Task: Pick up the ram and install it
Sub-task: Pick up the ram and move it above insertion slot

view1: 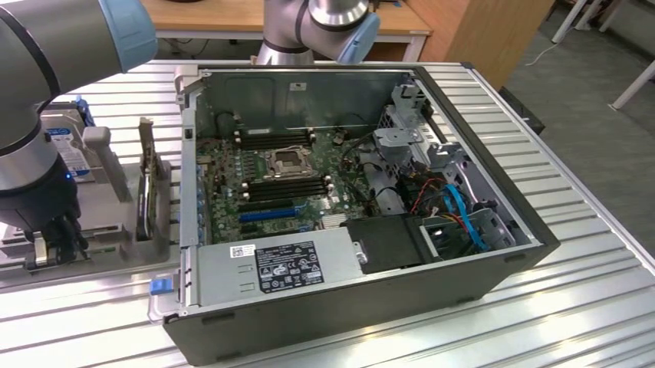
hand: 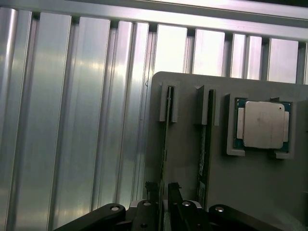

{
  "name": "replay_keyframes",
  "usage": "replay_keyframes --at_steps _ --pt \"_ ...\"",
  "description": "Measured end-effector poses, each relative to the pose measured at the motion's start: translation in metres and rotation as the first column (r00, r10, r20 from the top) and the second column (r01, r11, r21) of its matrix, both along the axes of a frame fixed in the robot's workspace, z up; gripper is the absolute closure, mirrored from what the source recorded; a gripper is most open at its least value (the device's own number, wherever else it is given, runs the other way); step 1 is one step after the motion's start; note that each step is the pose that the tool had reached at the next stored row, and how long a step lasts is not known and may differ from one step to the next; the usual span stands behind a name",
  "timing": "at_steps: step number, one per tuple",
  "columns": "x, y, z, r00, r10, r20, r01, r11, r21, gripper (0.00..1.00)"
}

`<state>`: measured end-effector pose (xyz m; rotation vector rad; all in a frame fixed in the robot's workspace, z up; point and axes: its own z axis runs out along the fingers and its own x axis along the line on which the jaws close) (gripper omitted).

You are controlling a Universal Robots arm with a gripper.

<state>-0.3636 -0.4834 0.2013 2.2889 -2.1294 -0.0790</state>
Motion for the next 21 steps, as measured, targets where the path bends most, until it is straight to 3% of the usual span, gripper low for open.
replay_keyframes --at_steps 11,15,21 --pt "0.0000 0.0000 0.0000 1.0000 0.000 -0.0001 0.000 1.0000 0.0000 0.77" --pt "0.0000 0.0000 0.0000 1.0000 0.000 0.0000 0.000 1.0000 0.0000 0.88" --pt "0.0000 0.0000 0.0000 1.0000 0.000 -0.0001 0.000 1.0000 0.0000 0.88"
